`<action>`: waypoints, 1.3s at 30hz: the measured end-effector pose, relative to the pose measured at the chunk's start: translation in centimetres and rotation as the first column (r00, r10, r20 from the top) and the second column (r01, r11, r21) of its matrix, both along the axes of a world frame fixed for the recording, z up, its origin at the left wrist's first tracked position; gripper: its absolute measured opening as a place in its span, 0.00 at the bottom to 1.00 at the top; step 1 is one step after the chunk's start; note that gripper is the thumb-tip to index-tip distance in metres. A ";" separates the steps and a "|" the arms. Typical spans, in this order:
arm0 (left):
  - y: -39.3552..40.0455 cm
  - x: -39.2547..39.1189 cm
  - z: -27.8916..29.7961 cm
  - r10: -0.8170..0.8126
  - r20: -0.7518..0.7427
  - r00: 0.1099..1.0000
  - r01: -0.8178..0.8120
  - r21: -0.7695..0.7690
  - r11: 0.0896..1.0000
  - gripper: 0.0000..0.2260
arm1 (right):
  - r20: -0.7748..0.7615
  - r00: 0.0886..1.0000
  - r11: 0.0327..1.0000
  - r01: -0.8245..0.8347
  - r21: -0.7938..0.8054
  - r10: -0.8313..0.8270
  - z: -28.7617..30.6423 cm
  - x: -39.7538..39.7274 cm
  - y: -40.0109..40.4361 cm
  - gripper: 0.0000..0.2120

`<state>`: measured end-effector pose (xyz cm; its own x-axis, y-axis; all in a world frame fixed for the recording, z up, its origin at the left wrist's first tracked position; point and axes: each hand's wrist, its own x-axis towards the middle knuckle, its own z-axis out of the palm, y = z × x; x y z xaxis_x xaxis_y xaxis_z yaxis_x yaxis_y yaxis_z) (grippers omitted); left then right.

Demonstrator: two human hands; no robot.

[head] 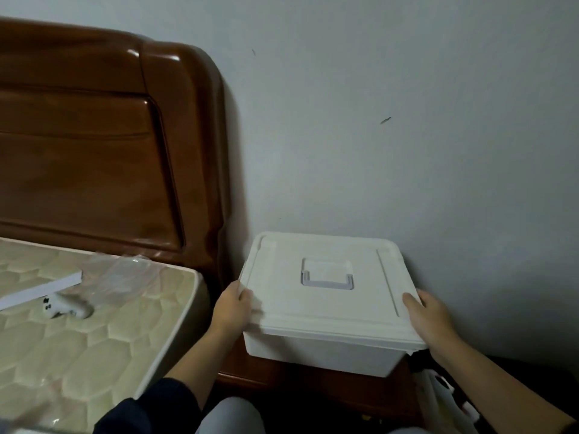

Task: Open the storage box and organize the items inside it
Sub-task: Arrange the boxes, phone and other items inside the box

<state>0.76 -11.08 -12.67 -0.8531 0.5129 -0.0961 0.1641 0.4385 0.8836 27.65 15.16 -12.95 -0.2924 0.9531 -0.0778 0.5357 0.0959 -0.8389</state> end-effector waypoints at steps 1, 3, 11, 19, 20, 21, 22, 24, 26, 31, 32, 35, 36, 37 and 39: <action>0.1 0.0 -0.3 -0.002 -0.004 1.000 0.002 -0.007 1.000 0.10 | 0.008 1.000 1.000 -0.002 -0.003 0.002 -0.2 0.0 -0.1 0.07; 0.2 -0.1 -0.9 -0.008 -0.018 1.000 0.007 -0.022 1.000 0.08 | 0.022 1.000 1.000 -0.004 -0.013 0.005 -0.9 0.0 -0.3 0.09; 1.5 -2.0 -2.0 -0.054 -0.051 0.997 0.049 -0.084 0.995 0.11 | 0.093 0.996 1.000 -0.010 -0.010 0.010 -2.0 -0.5 0.3 0.10; 4.1 -4.9 -2.5 -0.006 0.016 1.000 0.011 -0.350 0.937 0.21 | 0.106 0.993 0.974 0.064 -0.216 -0.042 -2.0 -1.9 3.3 0.13; 4.5 -5.2 -2.7 0.040 0.052 0.998 -0.020 -0.335 0.942 0.23 | 0.076 0.995 0.963 0.087 -0.253 -0.070 -2.0 -2.1 3.6 0.15; 4.8 -5.5 -3.0 0.096 0.107 0.990 -0.059 -0.309 0.949 0.26 | 0.044 0.993 0.946 0.116 -0.303 -0.108 -2.1 -2.3 3.8 0.19; 4.9 -5.6 -3.3 0.156 0.187 0.970 -0.101 -0.271 0.957 0.30 | 0.015 0.989 0.916 0.142 -0.375 -0.147 -2.3 -2.3 4.0 0.24; 4.9 -5.9 -4.1 0.240 0.349 0.906 -0.187 -0.178 0.966 0.36 | -0.052 0.983 0.823 0.116 -0.557 -0.174 -2.8 -2.1 4.4 0.29; 4.8 -6.0 -4.5 0.258 0.374 0.891 -0.213 -0.158 0.964 0.37 | -0.110 0.981 0.746 0.045 -0.664 -0.158 -2.7 -1.8 4.4 0.27; 4.4 -4.9 -3.5 0.247 0.052 0.968 -0.219 -0.309 0.925 0.32 | 0.005 0.983 0.854 0.164 -0.493 -0.185 -2.8 -1.6 3.9 0.31; 4.4 -4.6 -3.2 0.253 -0.011 0.968 -0.243 -0.315 0.917 0.29 | 0.055 0.979 0.885 0.201 -0.419 -0.196 -2.8 -1.6 3.7 0.32; 4.4 -3.6 -2.6 0.218 -0.189 0.957 -0.268 -0.303 0.915 0.20 | 0.197 0.961 0.953 0.231 -0.194 -0.193 -3.0 -1.7 3.4 0.31; 4.5 -3.4 -2.5 0.186 -0.227 0.956 -0.251 -0.301 0.920 0.17 | 0.239 0.954 0.970 0.215 -0.116 -0.183 -2.9 -1.8 3.3 0.30; 4.5 -3.3 -2.4 0.159 -0.250 0.955 -0.232 -0.298 0.926 0.16 | 0.281 0.945 0.982 0.185 -0.036 -0.168 -2.8 -1.9 3.1 0.29; 4.4 -3.2 -2.3 0.122 -0.272 0.955 -0.201 -0.285 0.937 0.15 | 0.336 0.932 0.990 0.120 0.073 -0.138 -2.7 -2.2 2.8 0.26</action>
<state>-2.42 -6.66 -14.96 -0.9385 0.3452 -0.0026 0.2628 0.7194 0.6429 25.50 17.96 -15.61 -0.1315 0.9861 -0.1014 0.7983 0.0447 -0.6006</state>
